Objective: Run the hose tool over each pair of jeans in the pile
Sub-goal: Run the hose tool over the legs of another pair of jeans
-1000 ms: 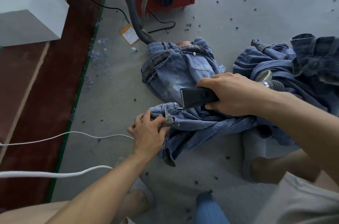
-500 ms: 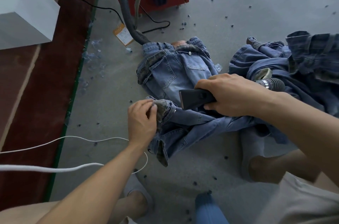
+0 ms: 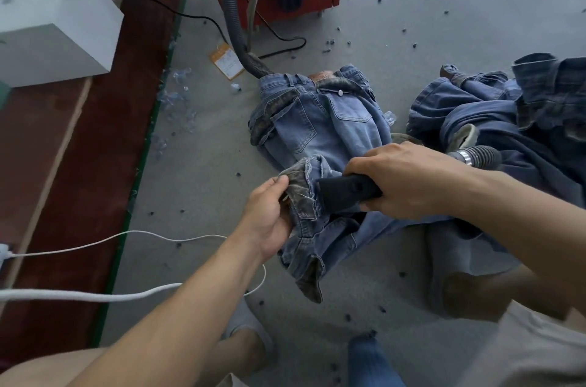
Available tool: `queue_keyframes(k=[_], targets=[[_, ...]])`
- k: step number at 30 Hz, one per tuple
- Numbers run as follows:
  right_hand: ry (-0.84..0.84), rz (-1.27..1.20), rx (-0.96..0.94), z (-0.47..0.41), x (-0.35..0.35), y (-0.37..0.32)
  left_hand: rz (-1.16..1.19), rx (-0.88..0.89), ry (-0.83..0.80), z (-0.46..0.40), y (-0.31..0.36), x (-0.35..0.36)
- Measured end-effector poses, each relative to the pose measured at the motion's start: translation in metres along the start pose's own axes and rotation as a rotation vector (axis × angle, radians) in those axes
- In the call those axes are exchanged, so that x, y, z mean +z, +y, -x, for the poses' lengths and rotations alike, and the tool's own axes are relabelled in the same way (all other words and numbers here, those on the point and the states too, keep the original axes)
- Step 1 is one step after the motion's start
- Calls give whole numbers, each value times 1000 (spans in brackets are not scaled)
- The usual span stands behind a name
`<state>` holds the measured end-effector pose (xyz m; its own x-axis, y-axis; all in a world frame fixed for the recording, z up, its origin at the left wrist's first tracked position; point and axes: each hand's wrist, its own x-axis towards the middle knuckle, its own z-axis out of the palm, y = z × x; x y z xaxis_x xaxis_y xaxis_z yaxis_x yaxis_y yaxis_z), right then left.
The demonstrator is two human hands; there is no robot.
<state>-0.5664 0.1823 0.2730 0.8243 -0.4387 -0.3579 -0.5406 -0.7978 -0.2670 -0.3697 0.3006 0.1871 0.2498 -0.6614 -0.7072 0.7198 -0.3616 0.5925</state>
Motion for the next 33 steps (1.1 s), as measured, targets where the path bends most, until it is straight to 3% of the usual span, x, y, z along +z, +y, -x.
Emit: queue_keyframes(k=[7, 16, 21, 27, 33], targets=[[150, -74, -65, -4, -7, -18, 29, 21, 14, 6, 0, 3], [12, -144, 111, -5, 2, -12, 138, -29, 37, 5, -8, 10], [163, -363, 239, -18, -3, -1, 81, -70, 60, 7, -10, 11], [-75, -245, 138, -1, -5, 11, 140, -111, 71, 7, -5, 12], [133, -305, 215, -21, 3, -1, 107, -173, 21, 15, -7, 15]])
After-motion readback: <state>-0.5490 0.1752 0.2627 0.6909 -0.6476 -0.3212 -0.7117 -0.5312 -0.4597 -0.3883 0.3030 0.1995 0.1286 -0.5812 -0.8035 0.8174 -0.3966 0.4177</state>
